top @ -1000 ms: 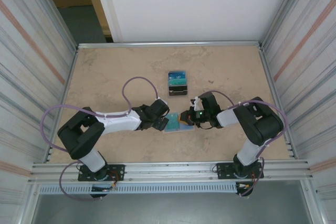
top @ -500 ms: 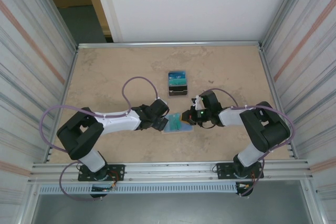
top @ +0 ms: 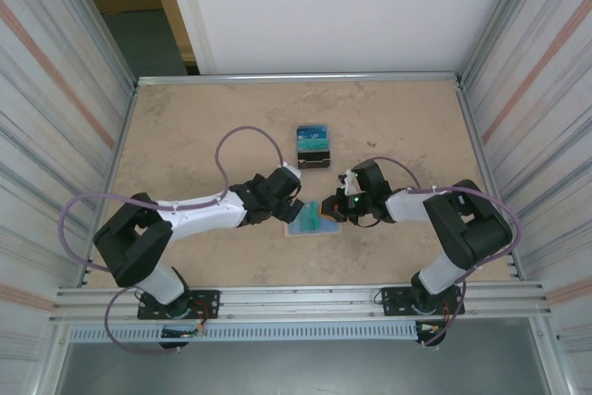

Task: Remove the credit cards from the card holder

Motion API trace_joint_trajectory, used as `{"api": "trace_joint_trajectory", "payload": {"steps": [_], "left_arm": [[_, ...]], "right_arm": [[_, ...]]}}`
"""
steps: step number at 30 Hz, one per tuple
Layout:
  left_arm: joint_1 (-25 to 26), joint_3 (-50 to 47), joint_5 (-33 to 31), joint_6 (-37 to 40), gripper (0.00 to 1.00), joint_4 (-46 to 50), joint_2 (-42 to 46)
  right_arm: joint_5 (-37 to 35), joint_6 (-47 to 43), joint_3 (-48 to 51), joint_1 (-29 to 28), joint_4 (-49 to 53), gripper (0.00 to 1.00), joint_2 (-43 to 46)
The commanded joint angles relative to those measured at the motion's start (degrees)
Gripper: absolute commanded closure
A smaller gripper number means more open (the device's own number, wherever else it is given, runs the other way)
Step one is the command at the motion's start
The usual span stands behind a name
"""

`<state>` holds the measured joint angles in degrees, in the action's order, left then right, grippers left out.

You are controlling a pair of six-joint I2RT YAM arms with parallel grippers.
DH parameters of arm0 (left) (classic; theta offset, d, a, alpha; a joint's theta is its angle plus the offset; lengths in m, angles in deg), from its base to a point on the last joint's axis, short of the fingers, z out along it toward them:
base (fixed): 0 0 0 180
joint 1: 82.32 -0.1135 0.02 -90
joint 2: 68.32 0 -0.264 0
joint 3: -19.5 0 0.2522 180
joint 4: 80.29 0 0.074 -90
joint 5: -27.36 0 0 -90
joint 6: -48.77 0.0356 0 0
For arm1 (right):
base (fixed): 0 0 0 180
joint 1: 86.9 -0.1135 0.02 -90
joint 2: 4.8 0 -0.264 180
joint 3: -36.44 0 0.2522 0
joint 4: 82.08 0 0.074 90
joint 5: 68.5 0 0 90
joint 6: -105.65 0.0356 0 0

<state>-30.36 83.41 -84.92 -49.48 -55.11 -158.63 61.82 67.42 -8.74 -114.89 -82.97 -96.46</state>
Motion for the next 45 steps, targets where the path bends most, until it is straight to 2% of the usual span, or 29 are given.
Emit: {"api": "trace_joint_trajectory", "payload": {"steps": [1, 19, 31, 37, 45], "left_arm": [[1.79, 2.0, -2.95, 3.94, 0.01, -0.58, -2.77], [2.64, 1.98, -2.58, 5.2, 0.01, 1.69, -7.32], [2.95, 1.97, -1.71, 3.51, 0.01, 1.65, -8.37], [3.02, 1.73, -1.72, 2.96, 0.02, 1.64, -7.64], [3.05, 1.0, -3.51, 2.79, 0.02, 1.85, -4.61]], "right_arm": [[-0.48, -1.84, -1.54, 0.19, 1.99, 0.98, 1.57], [-3.22, -4.26, -2.34, 0.37, 9.12, 0.96, 6.03], [-4.22, -2.38, -4.58, -4.52, 4.85, 0.77, 2.98], [-5.83, -2.16, -5.31, -5.28, 4.9, 0.82, 0.95], [-12.44, -7.83, -7.57, -5.3, 16.66, 0.95, 6.5]]}}
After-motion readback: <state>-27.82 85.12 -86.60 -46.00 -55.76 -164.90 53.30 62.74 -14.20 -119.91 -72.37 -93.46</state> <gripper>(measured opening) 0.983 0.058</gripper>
